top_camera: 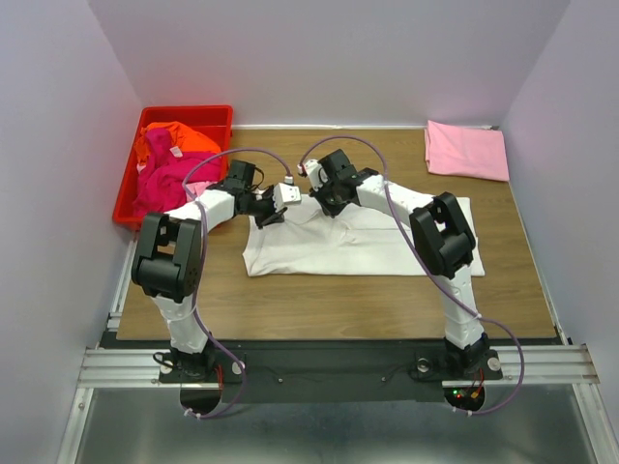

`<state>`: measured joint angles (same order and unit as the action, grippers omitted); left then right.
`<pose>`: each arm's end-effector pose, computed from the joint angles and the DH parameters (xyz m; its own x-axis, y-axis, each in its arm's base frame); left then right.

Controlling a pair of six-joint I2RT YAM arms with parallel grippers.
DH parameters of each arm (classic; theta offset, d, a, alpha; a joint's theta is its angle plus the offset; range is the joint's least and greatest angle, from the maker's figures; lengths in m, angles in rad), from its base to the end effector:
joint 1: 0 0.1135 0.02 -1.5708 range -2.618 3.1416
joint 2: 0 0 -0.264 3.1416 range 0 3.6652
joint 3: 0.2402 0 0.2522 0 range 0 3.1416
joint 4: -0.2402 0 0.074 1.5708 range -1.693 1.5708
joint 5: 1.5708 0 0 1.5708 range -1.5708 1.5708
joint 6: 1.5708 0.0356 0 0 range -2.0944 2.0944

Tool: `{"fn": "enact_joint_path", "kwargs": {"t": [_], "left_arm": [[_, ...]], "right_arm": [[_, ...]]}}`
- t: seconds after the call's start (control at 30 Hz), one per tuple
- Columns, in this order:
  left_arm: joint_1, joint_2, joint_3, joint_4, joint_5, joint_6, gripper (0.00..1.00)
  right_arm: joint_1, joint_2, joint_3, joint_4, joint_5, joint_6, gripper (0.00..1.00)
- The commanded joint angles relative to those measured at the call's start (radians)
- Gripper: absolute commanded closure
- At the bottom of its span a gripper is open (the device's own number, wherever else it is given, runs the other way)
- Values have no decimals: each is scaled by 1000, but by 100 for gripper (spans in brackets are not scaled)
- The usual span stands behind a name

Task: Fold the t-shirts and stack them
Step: Fold the tshirt

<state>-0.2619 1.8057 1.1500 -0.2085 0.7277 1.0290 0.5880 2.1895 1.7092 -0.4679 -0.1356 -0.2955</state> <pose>0.3585 -0.1206 0.1919 0.1442 0.6237 -0.7683 0.9442 0.1455 0.2954 0.3982 0.2713 0.1798 -0.4675 -0.6584 -0.5899 -0.7854 0.6156 -0.0648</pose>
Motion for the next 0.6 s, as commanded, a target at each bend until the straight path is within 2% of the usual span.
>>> {"fn": "enact_joint_path", "kwargs": {"t": [0.0,0.07,0.3,0.57], "left_arm": [[3,0,60,-6,16,-4,90],[4,6,79,-22,19,-4,90],[4,33,126,-107,21,20,72],[6,40,128,-127,24,26,67]], "right_arm": [[-8,-20,41,0,-13,7,100],[-10,-22,36,-2,-15,6,99],[-13,-25,33,-3,-19,7,99],[-16,-20,36,-6,-22,10,100]]}}
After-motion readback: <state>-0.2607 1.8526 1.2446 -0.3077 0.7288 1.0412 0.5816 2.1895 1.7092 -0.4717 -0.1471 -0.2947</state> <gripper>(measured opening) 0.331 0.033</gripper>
